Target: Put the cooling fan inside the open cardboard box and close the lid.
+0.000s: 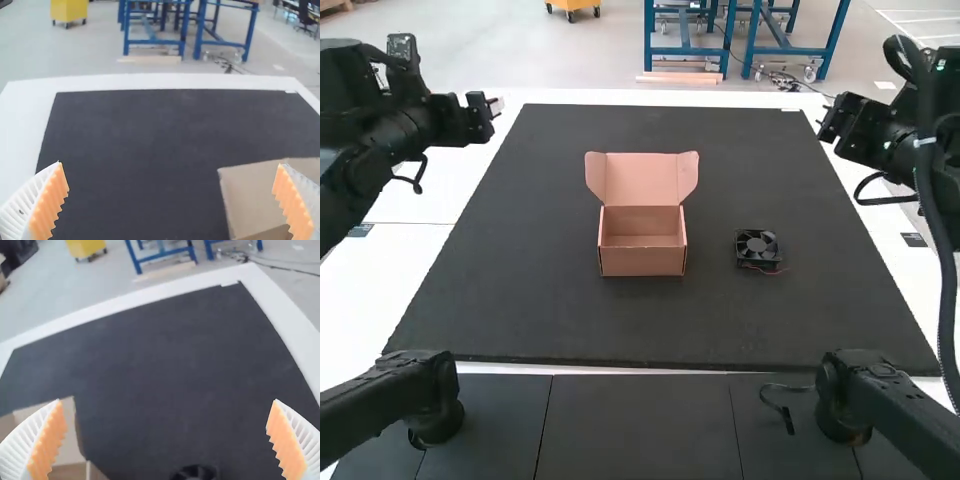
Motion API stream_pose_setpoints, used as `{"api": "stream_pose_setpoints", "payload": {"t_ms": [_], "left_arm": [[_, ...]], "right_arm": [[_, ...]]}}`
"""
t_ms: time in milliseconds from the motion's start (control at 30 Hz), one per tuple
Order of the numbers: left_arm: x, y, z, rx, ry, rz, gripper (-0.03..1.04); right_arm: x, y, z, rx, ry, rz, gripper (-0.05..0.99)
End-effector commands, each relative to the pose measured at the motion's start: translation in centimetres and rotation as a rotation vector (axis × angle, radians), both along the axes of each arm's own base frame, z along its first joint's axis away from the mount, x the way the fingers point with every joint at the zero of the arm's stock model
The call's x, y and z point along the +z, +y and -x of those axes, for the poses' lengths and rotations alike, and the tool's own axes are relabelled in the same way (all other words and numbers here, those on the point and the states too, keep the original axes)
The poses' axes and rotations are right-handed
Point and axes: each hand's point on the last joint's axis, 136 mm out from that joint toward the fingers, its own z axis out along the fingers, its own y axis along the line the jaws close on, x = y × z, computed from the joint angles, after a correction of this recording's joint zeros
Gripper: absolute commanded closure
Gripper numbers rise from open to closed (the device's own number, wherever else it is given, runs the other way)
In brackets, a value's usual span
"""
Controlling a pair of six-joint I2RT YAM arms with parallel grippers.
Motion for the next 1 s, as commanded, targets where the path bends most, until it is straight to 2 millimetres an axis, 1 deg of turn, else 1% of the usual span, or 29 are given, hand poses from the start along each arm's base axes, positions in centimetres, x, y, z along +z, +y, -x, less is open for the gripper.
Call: {"api": "stream_pose_setpoints", "payload": {"t_ms": [0,67,167,233,300,400,467,567,667,700,833,900,967], "left_arm": [[-0.2,-2.0,-1.1,-0.065,0.033,-0.002,0.05],[-1.5,-3.5,-1.5,-0.110,0.077,-0.009,0.05],[-3.4,-6.5,-1.5,-0.196,0.139,-0.024,0.05],[-5.5,-8.7,-0.9,-0.266,0.197,-0.050,0.05],[-6.5,-10.5,0.1,-0.313,0.231,-0.070,0.05],[-7.5,-12.9,1.9,-0.387,0.272,-0.096,0.05],[-8.4,-13.7,2.8,-0.415,0.303,-0.123,0.05],[-9.3,-13.4,3.2,-0.415,0.339,-0.148,0.05],[-10.4,-12.8,3.6,-0.404,0.385,-0.167,0.05],[-10.5,-12.6,3.5,-0.403,0.387,-0.174,0.05],[-10.2,-12.4,3.4,-0.403,0.379,-0.188,0.05],[-10.1,-12.3,3.5,-0.405,0.378,-0.206,0.05],[-10.4,-12.1,3.5,-0.399,0.385,-0.227,0.05]], "right_arm": [[0.8,0.7,0.3,0.041,-0.003,0.008,0.02],[0.9,0.5,0.1,0.033,-0.002,0.007,0.02],[0.1,0.4,-0.8,0.025,0.040,0.013,0.02],[-1.3,0.2,-1.5,0.028,0.087,0.064,0.02],[-2.6,0.2,-2.2,0.026,0.136,0.075,0.02],[-5.5,0.1,-3.1,0.044,0.252,0.129,0.02],[-7.4,0.0,-3.6,0.046,0.328,0.136,0.02],[-9.3,-0.1,-4.2,0.055,0.388,0.161,0.03],[-10.3,-0.1,-5.0,0.061,0.403,0.162,0.03],[-10.7,-0.2,-5.3,0.065,0.410,0.172,0.03],[-13.9,-1.1,-5.4,0.060,0.486,0.180,0.03],[-14.8,-1.8,-5.6,0.047,0.508,0.188,0.03],[-15.7,-2.7,-5.7,0.034,0.537,0.198,0.03]]}}
